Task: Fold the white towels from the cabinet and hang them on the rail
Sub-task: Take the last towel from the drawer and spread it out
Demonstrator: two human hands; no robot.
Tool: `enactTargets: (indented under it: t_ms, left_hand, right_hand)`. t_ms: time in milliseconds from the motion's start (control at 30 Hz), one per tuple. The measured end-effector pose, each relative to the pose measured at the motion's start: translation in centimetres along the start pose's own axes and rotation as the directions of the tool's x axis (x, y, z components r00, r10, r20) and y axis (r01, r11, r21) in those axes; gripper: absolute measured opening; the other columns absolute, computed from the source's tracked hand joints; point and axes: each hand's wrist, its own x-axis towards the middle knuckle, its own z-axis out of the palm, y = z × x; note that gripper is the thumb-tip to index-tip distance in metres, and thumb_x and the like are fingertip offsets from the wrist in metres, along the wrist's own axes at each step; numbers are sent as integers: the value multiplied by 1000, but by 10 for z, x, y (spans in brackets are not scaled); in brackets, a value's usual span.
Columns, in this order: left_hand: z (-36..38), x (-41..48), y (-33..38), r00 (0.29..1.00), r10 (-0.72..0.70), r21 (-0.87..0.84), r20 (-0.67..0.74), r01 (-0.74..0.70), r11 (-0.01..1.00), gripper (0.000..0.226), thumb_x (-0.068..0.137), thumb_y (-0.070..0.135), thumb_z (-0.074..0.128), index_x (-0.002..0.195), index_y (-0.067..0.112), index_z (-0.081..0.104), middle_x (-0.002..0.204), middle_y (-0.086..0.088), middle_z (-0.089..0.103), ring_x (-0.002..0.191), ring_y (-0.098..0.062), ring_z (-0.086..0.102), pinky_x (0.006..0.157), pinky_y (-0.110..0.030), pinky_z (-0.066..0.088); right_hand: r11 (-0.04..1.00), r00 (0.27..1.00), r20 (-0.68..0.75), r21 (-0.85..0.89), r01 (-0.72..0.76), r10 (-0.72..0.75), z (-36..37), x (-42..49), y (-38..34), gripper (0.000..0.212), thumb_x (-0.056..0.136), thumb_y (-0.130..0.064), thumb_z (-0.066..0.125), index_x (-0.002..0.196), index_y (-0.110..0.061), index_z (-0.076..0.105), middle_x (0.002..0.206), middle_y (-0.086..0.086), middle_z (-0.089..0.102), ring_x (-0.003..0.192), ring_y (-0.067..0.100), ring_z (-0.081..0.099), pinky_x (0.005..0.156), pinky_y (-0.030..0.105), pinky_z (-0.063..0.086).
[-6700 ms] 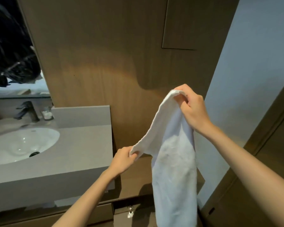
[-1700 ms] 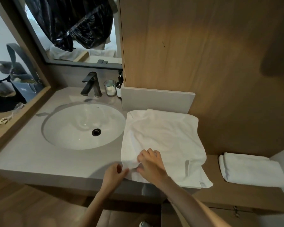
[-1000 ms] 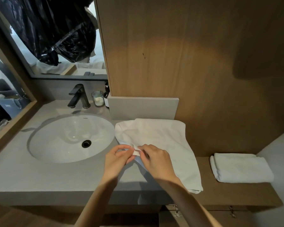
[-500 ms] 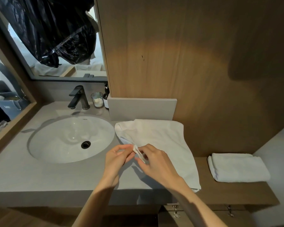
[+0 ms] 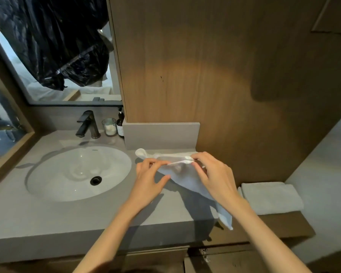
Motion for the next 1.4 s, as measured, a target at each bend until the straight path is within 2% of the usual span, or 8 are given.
enactTargets:
  t_ms: [133, 333, 467, 667, 800, 900, 1100, 1400]
  left_hand:
    - [6, 3, 4, 995, 99, 144, 19, -101, 984, 24, 87, 31, 67, 111, 30, 64, 113, 11, 47, 108, -14, 34, 92, -29, 29]
    - [18, -5, 4, 953, -53, 346, 298, -56, 937, 62, 73, 69, 32, 109, 31, 67, 117, 15, 58, 111, -21, 43, 81, -34, 25]
    - [36, -33, -7, 902, -94, 418, 422, -101, 903, 35, 91, 53, 48, 117, 34, 63, 125, 14, 54, 120, -19, 40, 85, -33, 24]
    - [43, -70, 10, 926, 212, 35, 313, -234, 972, 43, 91, 24, 44, 113, 60, 52, 104, 45, 54, 102, 9, 50, 89, -6, 37]
    - [48, -89, 38, 920, 275, -105, 280, -256, 961, 32, 97, 56, 34, 126, 63, 45, 132, 22, 53, 119, 2, 49, 104, -19, 40]
    - [57, -97, 64, 809, 361, -35, 464, -390, 920, 52, 97, 27, 50, 131, 64, 37, 146, 17, 37, 129, -6, 37, 111, -32, 30]
    - [93, -127, 86, 773, 440, 216, 458, -577, 788, 88, 72, 11, 81, 142, 35, 34, 130, 1, 59, 102, -12, 66, 86, -20, 50]
    - [125, -187, 116, 820, 319, 216, 474, -460, 861, 45, 86, 35, 65, 124, 44, 42, 126, 14, 55, 109, -8, 59, 87, -21, 51]
  right_hand:
    - [998, 992, -129, 69, -6, 15, -42, -11, -7, 33, 94, -40, 51, 116, -18, 63, 112, -3, 65, 96, 4, 58, 80, 9, 43]
    - [981, 911, -395, 188, -50, 122, -107, -29, -8, 15, 99, -21, 53, 109, -18, 63, 104, -7, 64, 92, 9, 63, 80, 30, 57]
    - [975, 878, -454, 213, -59, 152, -131, -42, -5, 13, 100, -16, 52, 108, -16, 62, 102, -7, 63, 98, 9, 61, 87, 30, 56]
    - [963, 799, -557, 251, -99, 228, -151, -60, 2, 12, 99, -20, 52, 109, -19, 59, 107, -5, 62, 98, 5, 59, 86, 16, 52]
    - [952, 771, -578, 281, -121, 269, -168, -75, 33, 13, 99, -24, 51, 107, -19, 59, 104, -4, 64, 98, 16, 62, 89, 37, 55]
    - [933, 750, -572, 318, -171, 333, -185, -93, 57, 11, 99, -24, 51, 105, -20, 59, 100, -6, 63, 96, 13, 63, 88, 43, 55]
    - [916, 764, -534, 357, -183, 361, -210, -138, 74, 10, 100, -21, 50, 108, -22, 57, 98, -18, 60, 94, 1, 61, 81, 20, 54]
    - [885, 742, -512, 396, -244, 433, -244, -198, 105, 13, 100, -16, 47, 108, -15, 58, 94, -19, 59, 86, -9, 57, 76, 9, 47]
